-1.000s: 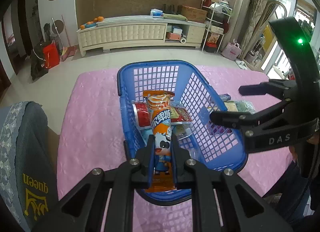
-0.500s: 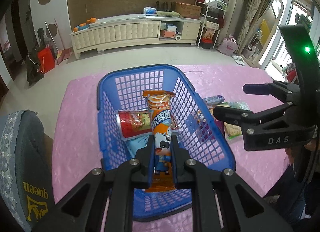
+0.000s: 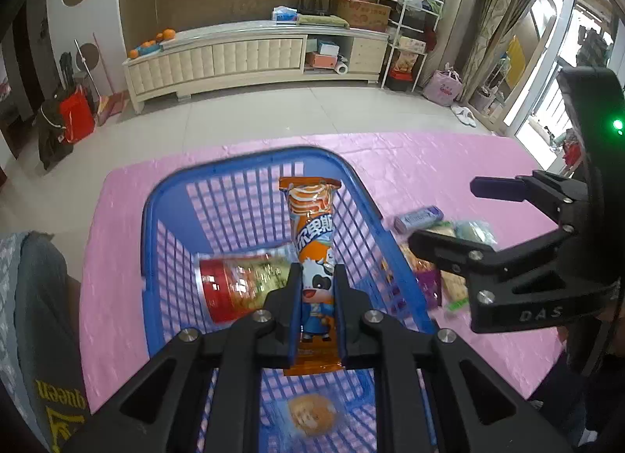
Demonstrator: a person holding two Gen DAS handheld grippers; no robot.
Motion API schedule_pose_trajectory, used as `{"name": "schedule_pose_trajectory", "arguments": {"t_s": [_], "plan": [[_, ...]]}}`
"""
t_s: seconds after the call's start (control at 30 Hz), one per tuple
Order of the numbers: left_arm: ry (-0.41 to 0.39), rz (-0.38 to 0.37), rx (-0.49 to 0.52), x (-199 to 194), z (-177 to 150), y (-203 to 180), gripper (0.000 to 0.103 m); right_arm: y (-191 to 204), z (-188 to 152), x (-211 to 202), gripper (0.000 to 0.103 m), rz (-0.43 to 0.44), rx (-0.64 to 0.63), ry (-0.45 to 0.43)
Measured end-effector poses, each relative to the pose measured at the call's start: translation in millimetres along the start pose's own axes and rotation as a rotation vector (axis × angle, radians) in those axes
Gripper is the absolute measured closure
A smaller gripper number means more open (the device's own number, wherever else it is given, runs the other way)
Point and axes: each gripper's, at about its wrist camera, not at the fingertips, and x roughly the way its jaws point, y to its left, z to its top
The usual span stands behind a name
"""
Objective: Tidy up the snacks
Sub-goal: 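Carry both packs to the basket and open both grippers inside, then move both grippers back over the remaining snacks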
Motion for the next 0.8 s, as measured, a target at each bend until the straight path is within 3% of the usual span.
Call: {"name": "schedule_pose_trajectory", "arguments": {"t_s": [0.07,0.13,0.17,0.2,0.43,0.8], "plan": [[-0.004,0.008,-0.003,5,8,2,0.089,-7,3,1,0.004,0.003,0.015,-0.013],[-0.013,0.018,-0.010,9,13,2,0.066,-13,5,1,0.004,-0.002,0.031,-0.023],[-0.011,0.024,-0.015,10,14,3,0.038,-16,4,1,0.004,-0.003,0.039,-0.024],[-0.011,0.036,-0.021,11,13,3,0.031,-18,4,1,0.004,-0.001,0.045,-0.017],[-0.002,0.035,0.008,-3,-3,-11,0.030,-26,-9,-10,0.004,0.011,0.059,0.004],[-0.054,0.031,0.121,-55,-11,-70,0.023,-40,-35,-82,0.004,-0.009,0.070,-0.055]]}}
